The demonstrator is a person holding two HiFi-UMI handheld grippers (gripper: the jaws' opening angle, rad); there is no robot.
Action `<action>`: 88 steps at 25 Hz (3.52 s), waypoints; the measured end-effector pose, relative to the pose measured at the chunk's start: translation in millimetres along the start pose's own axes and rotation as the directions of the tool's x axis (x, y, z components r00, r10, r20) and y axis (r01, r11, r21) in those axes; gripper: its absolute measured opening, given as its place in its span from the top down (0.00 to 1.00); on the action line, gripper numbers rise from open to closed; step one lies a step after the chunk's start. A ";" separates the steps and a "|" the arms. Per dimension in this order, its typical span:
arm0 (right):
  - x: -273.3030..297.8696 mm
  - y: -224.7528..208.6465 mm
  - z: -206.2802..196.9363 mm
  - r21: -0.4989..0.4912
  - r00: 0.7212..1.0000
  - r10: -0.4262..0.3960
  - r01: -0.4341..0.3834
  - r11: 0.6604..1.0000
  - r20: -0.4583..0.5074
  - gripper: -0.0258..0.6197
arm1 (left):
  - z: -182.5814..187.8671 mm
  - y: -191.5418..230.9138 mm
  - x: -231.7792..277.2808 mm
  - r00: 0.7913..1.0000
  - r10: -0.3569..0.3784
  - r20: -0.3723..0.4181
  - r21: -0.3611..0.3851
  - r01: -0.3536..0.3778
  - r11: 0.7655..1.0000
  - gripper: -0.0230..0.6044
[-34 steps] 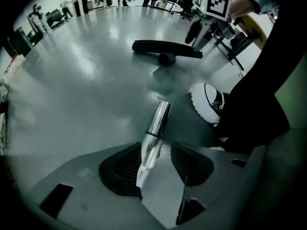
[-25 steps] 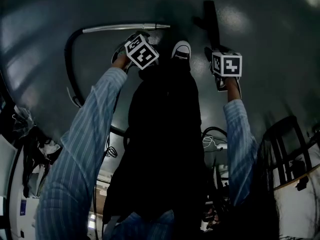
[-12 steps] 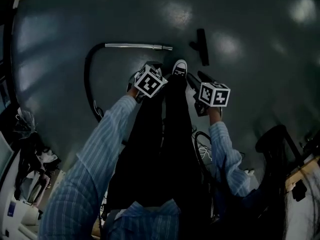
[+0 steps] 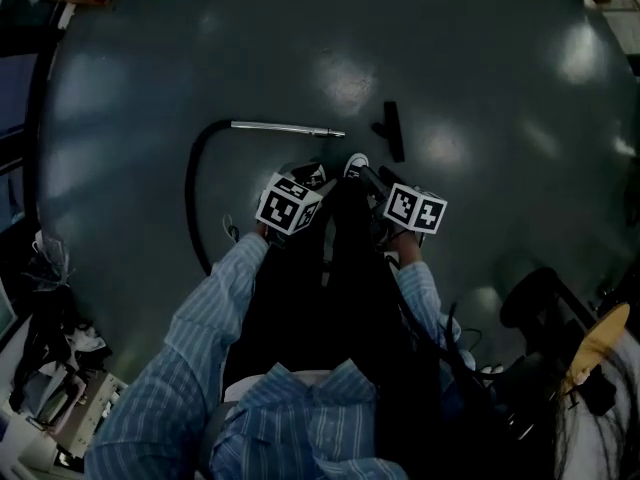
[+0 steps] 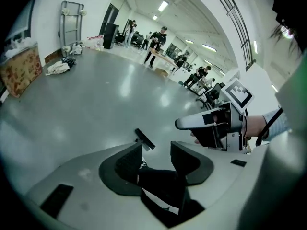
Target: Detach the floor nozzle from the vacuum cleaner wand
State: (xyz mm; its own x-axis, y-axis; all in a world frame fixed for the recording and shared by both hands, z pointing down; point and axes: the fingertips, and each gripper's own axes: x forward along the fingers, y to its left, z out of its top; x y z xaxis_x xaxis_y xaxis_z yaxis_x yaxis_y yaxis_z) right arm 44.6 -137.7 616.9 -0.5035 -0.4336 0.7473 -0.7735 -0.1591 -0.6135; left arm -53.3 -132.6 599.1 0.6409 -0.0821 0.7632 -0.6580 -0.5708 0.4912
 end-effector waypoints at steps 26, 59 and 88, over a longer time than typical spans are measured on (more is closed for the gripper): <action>-140.8 178.9 2.1 -0.250 0.997 0.017 0.002 0.968 0.076 0.89 | 54.9 -76.2 -233.0 0.876 0.117 0.468 -0.129 -0.063 0.990 0.95; -312.0 2.9 -201.1 -0.420 0.960 0.071 -0.185 0.888 -0.271 0.89 | -140.3 -347.4 -179.9 0.788 0.443 0.428 -0.486 -0.213 0.848 0.95; -458.9 21.8 -485.3 -0.461 0.978 0.114 -0.183 0.869 -0.174 0.89 | -416.8 -504.9 -268.5 0.676 0.426 0.602 -0.470 -0.131 0.873 0.95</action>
State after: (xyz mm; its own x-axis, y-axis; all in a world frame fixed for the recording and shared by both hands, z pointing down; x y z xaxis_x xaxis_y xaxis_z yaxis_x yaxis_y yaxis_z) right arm 72.0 488.2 384.6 -0.6475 -0.2875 0.7058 -0.7570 0.3496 -0.5520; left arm -58.0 518.1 321.2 0.3910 -0.7903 0.4718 -0.8442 -0.1037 0.5259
